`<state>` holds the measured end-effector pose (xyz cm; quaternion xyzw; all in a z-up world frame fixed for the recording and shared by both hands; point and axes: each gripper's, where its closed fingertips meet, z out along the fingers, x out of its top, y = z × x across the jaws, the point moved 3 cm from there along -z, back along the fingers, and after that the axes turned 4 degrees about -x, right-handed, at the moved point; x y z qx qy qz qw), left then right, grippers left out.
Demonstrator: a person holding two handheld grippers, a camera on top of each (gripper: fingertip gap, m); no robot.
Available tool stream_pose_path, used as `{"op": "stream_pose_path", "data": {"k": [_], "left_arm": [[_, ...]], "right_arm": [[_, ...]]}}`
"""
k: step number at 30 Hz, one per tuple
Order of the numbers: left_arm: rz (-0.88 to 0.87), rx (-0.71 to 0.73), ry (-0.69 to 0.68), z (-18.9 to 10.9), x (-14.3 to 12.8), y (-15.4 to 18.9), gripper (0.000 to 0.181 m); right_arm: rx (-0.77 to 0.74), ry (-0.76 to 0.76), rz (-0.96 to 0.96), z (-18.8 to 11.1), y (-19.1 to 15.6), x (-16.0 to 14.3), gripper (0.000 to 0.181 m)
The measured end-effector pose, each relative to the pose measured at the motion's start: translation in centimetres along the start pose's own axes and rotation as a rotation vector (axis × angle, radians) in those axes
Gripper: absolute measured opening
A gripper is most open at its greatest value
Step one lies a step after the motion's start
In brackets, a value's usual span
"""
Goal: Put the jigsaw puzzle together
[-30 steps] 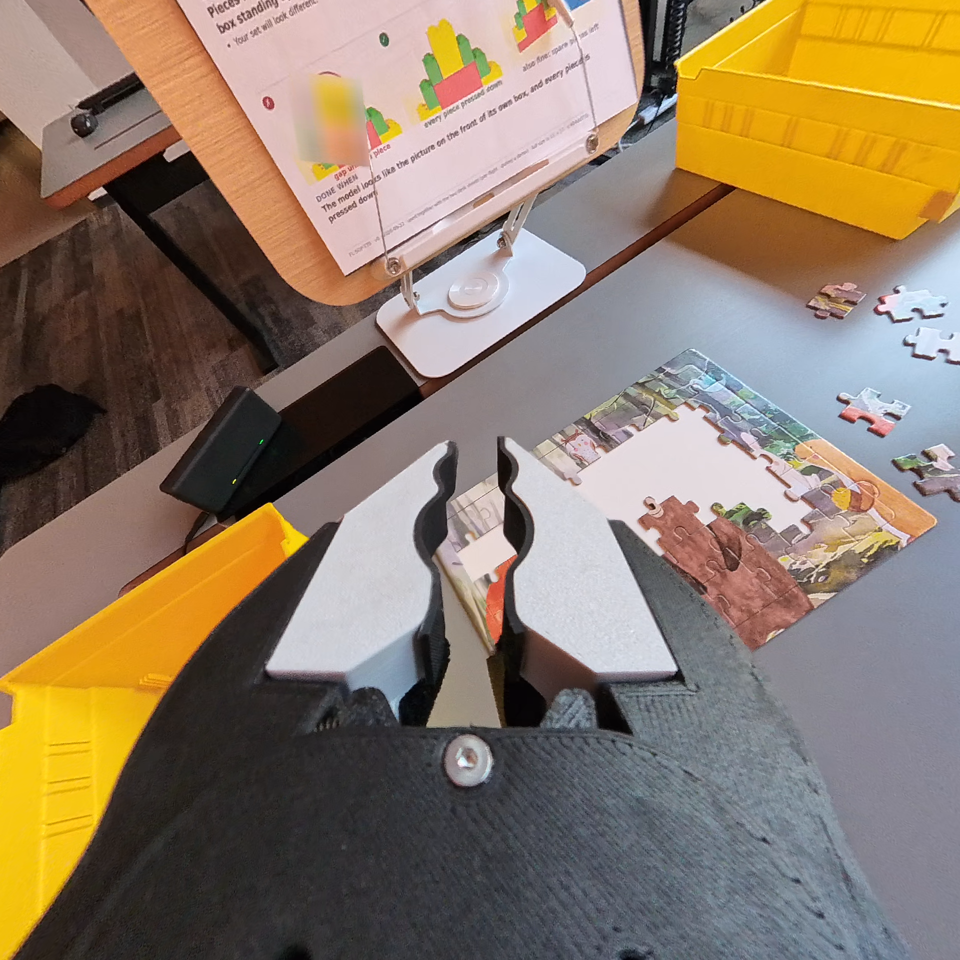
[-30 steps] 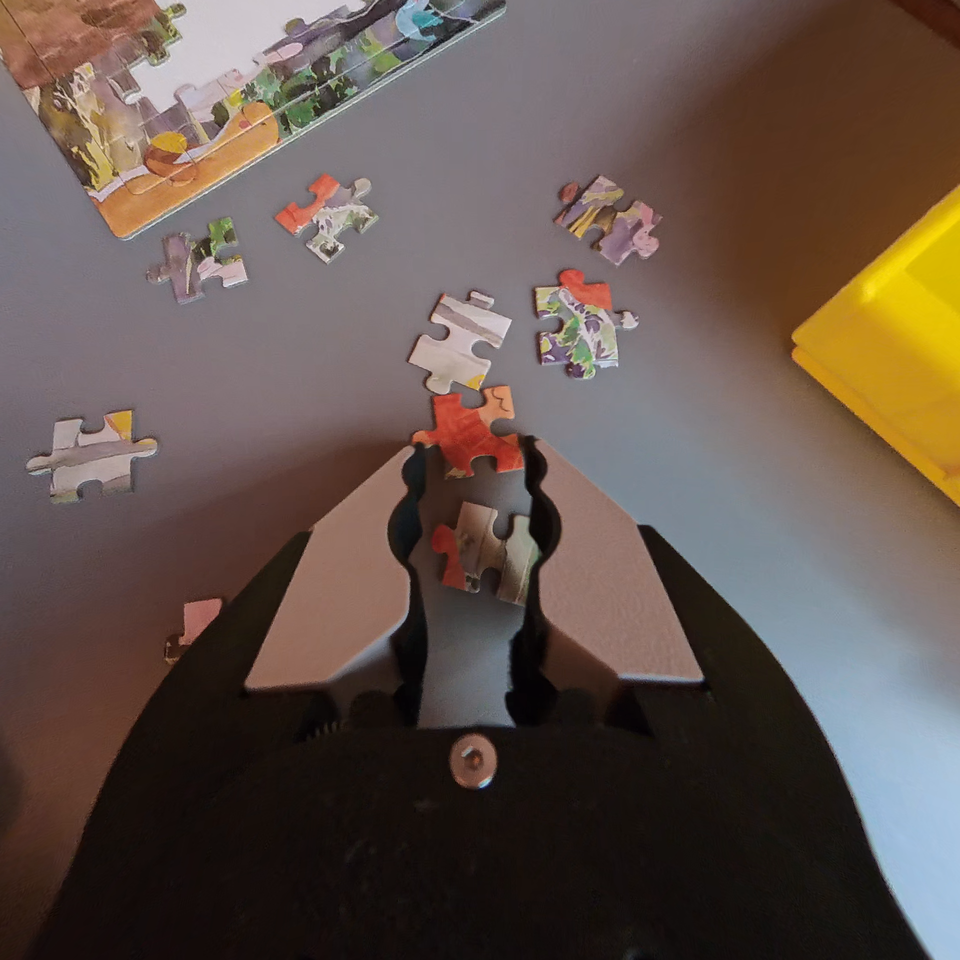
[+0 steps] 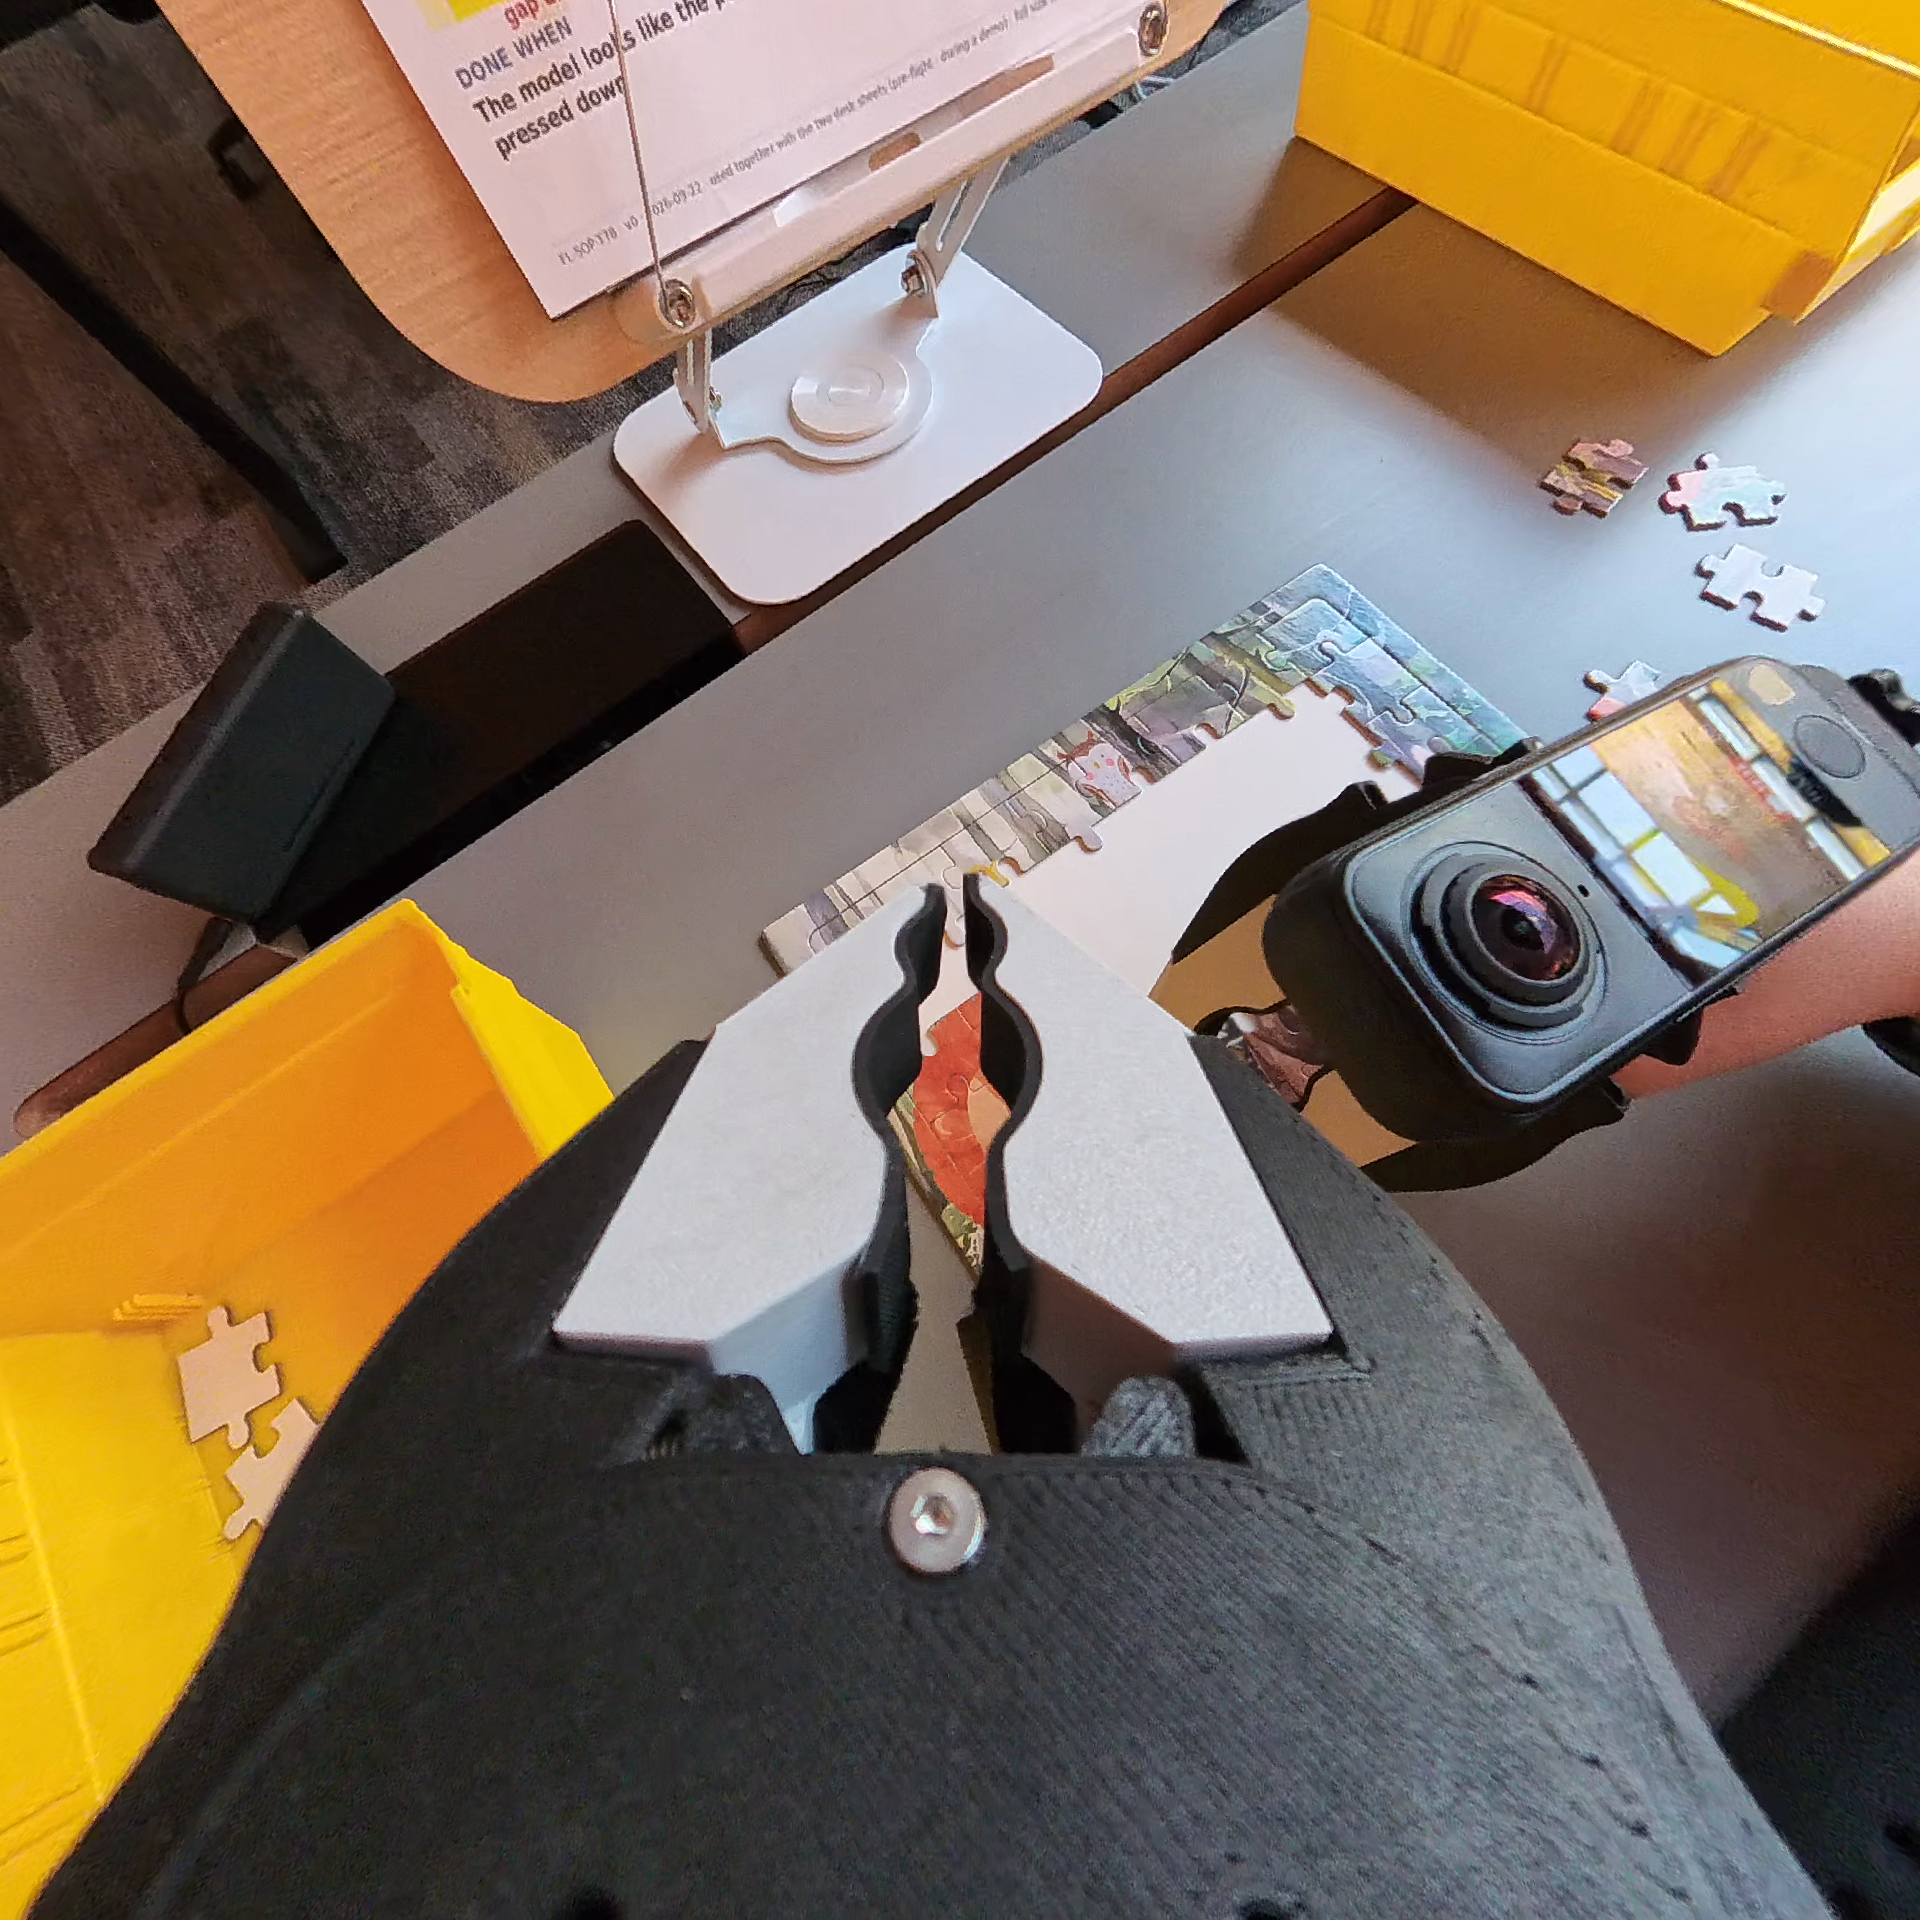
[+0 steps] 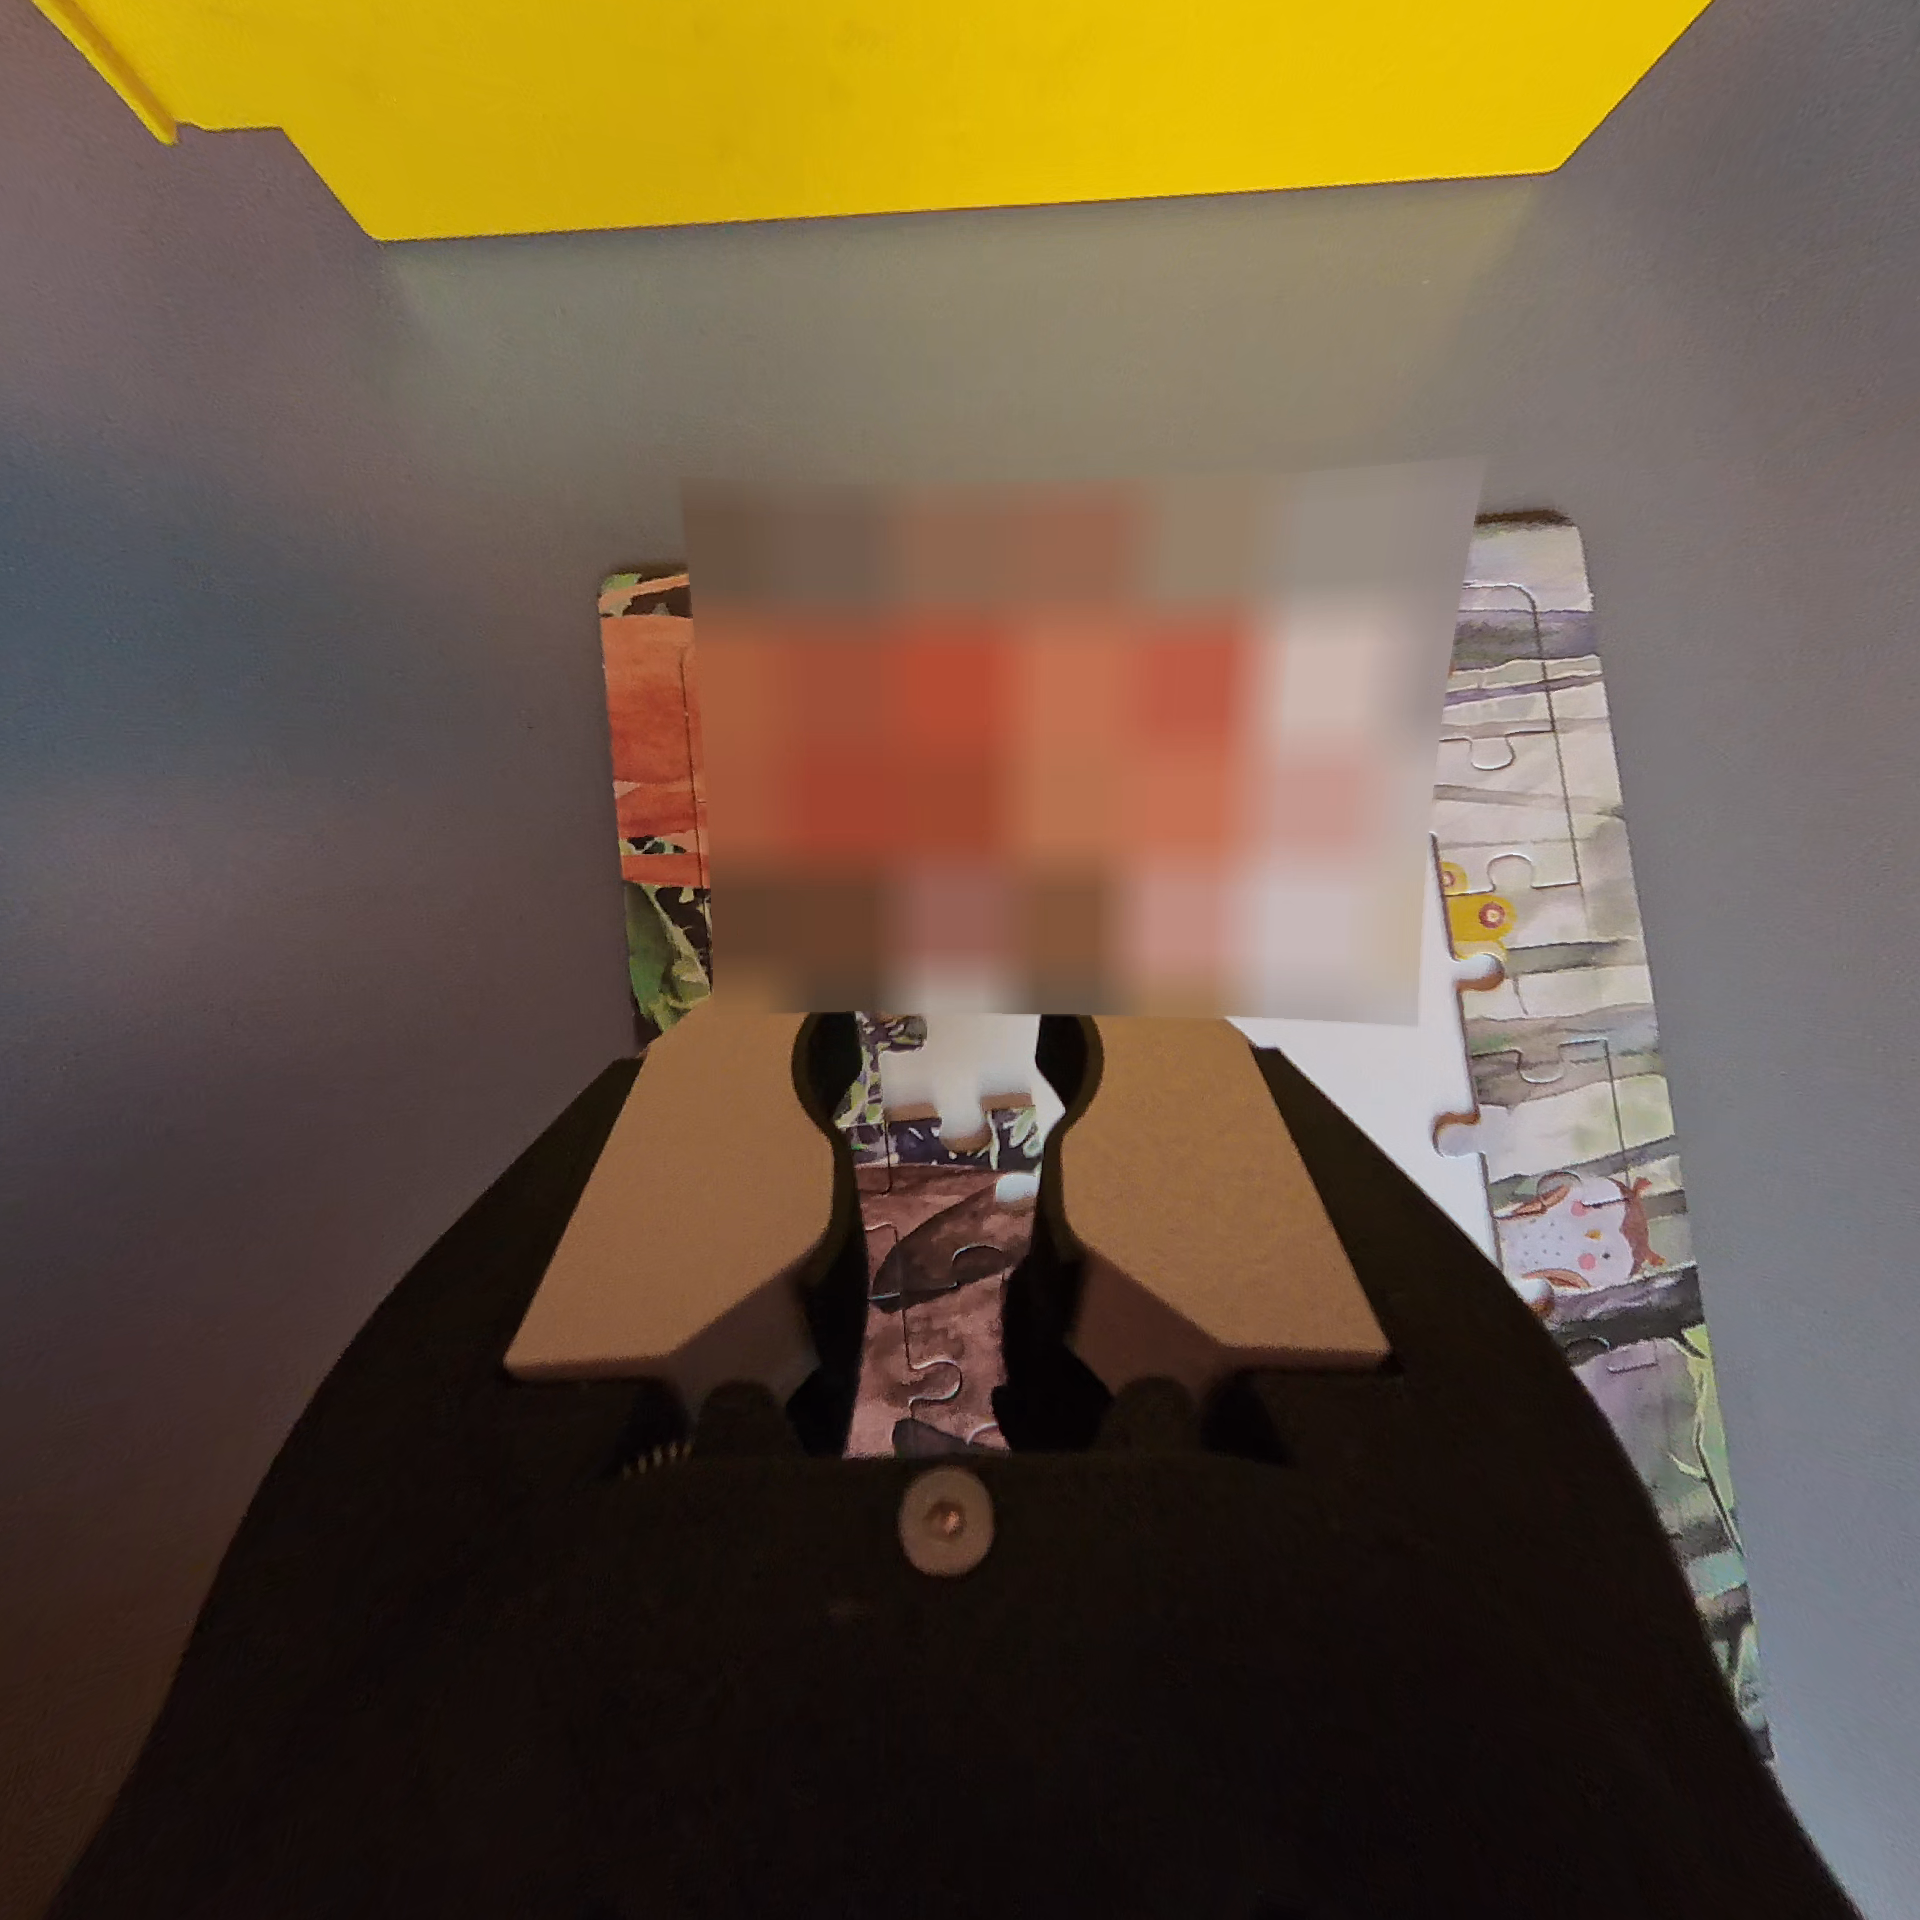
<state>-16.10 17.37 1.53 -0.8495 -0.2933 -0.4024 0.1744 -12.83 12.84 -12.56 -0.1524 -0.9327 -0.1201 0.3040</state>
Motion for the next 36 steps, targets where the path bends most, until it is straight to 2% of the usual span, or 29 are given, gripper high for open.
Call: {"op": "stream_pose_path", "data": {"k": [4, 8, 11, 14, 18, 23, 32, 34, 36], "left_arm": [[-0.01, -0.001, -0.012, 0.2, -0.3, -0.3, 0.001], [-0.019, -0.002, -0.02, 0.5, -0.5, -0.4, 0.001], [-0.031, 0.012, -0.029, 0.4, -0.7, -0.8, 0.001], [-0.042, 0.018, -0.019, 0.2, -0.6, -1.1, 0.0], [-0.054, 0.019, -0.016, 0.0, -0.7, -1.4, 0.0], [-0.059, 0.014, -0.013, 0.0, -0.7, -1.4, 0.0], [-0.052, 0.011, -0.024, 0.1, -0.8, -1.1, 0.0], [-0.051, 0.008, -0.025, 0.1, -0.8, -1.0, 0.0], [-0.058, -0.005, -0.016, -0.1, -0.7, -0.9, 0.0]], "right_arm": [[0.02, -0.034, -0.005, 0.6, -0.2, -0.4, 0.029], [0.021, -0.008, -0.005, 0.6, -0.2, -0.2, 0.03], [0.008, 0.048, 0.0, -0.1, 0.0, 0.4, 0.038], [0.031, 0.123, 0.052, -0.6, 0.0, 1.4, 0.018], [0.098, 0.11, 0.105, 0.3, -0.4, 1.0, 0.0], [0.111, 0.045, 0.076, 1.1, -0.9, -0.1, 0.0], [0.058, 0.058, -0.008, 1.2, -1.1, -0.1, 0.0], [0.021, 0.1, -0.046, 0.3, -0.7, 0.5, 0.0], [-0.01, 0.189, -0.019, -2.7, 0.3, 2.0, 0.0]]}}
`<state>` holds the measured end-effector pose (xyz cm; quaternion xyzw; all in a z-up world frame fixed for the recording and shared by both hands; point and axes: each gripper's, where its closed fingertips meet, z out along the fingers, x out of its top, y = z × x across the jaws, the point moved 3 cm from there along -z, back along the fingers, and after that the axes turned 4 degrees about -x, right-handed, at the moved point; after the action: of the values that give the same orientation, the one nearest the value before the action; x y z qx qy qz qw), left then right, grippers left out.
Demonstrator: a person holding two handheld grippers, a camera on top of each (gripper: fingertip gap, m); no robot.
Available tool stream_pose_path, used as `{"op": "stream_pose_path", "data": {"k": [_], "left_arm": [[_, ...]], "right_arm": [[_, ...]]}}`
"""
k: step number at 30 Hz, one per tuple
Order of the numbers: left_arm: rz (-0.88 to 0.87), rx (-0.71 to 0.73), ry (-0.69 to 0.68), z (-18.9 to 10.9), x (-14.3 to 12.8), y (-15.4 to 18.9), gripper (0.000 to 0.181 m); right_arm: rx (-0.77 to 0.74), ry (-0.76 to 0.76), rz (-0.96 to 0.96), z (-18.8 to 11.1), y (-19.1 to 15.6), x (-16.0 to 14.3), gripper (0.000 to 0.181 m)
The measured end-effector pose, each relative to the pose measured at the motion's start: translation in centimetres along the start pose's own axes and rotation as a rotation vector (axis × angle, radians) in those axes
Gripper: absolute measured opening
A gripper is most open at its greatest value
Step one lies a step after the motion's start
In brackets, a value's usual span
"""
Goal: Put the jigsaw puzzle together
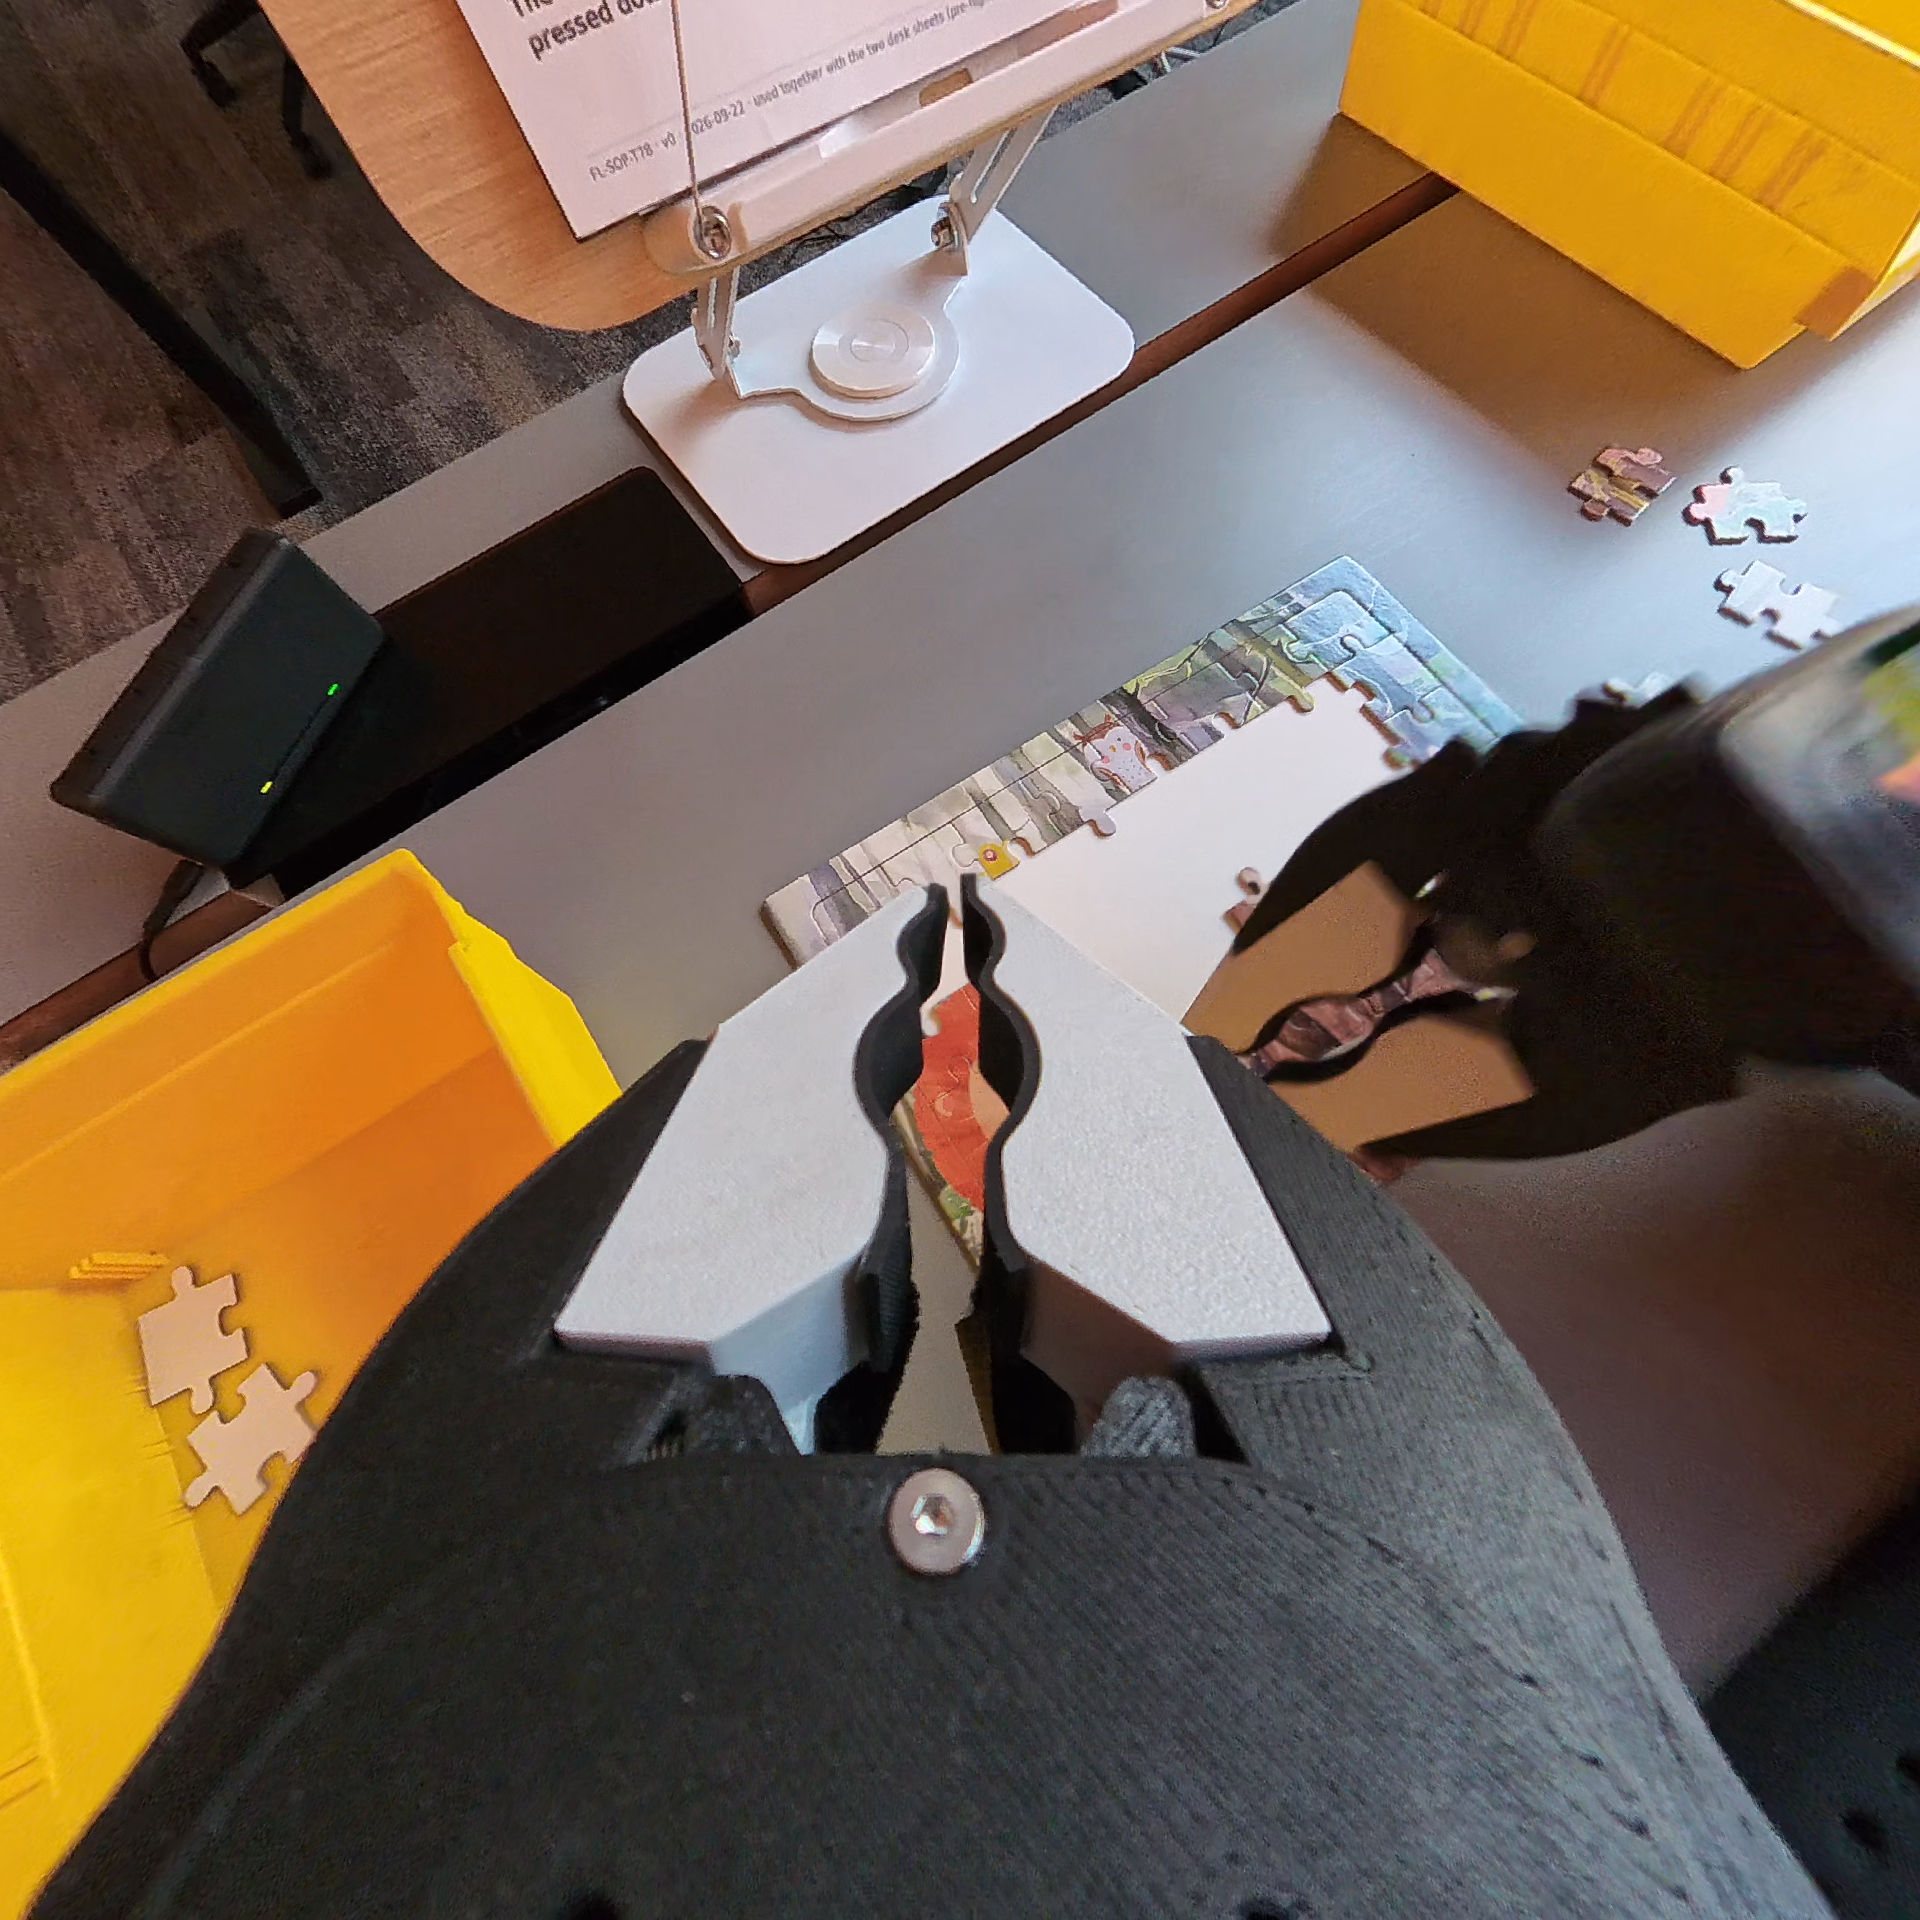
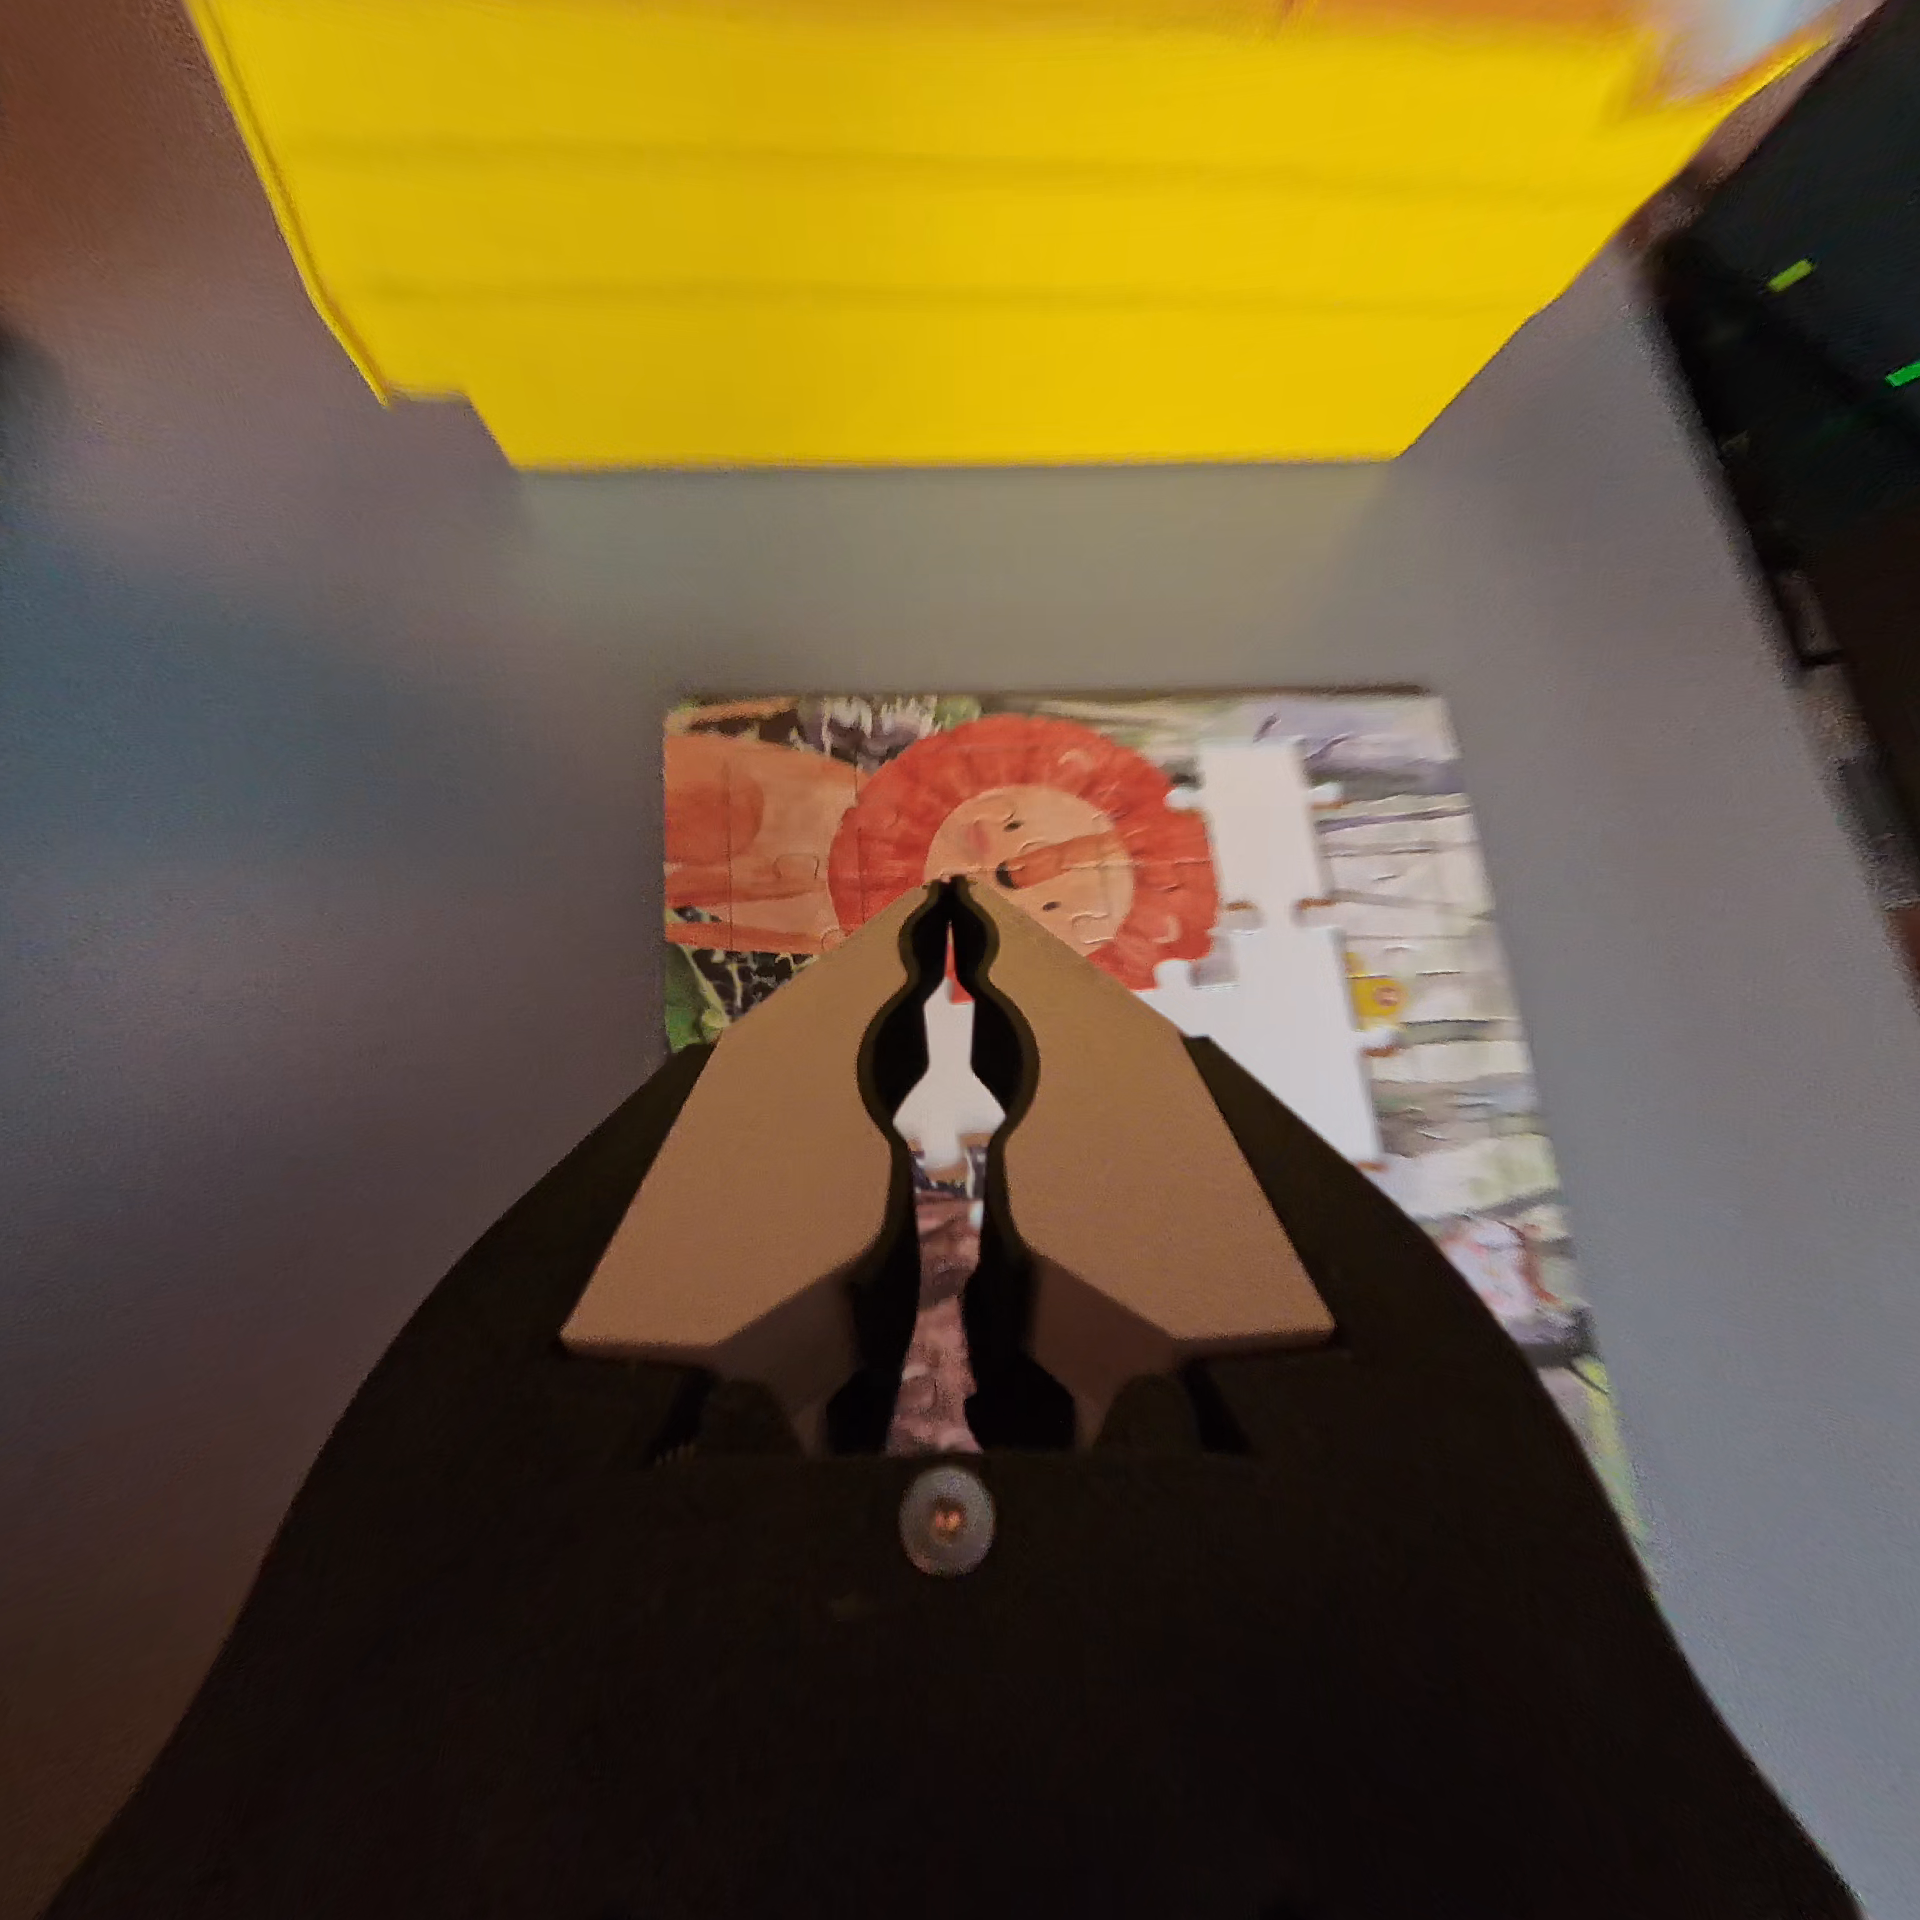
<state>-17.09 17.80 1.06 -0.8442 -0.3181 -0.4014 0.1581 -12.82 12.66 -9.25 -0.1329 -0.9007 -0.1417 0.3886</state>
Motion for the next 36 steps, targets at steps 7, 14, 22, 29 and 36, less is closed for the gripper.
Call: {"op": "stream_pose_path", "data": {"k": [7, 14, 22, 29, 36], "left_arm": [[-0.029, -0.072, -0.066, 0.4, -1.1, 0.4, 0.006], [0.013, -0.147, -0.225, 3.5, -3.4, 2.4, 0.006], [-0.023, -0.189, -0.442, 7.6, -8.0, 2.4, 0.0], [-0.056, -0.135, -0.537, 8.4, -10.2, 1.0, 0.0], [-0.069, -0.118, -0.608, 8.6, -12.0, 0.8, 0.0]], "right_arm": [[-0.33, 0.09, 0.036, -16.2, 3.4, -0.3, 0.005], [-0.416, -0.138, 0.2, -21.6, -2.0, -15.4, 0.026], [-0.675, -0.164, 0.435, -29.4, -4.5, -25.5, 0.056], [-0.621, 0.001, 0.483, -30.0, -4.5, -24.6, 0.054], [-0.29, -0.027, 0.326, -21.6, 0.1, -20.0, 0.049]]}}
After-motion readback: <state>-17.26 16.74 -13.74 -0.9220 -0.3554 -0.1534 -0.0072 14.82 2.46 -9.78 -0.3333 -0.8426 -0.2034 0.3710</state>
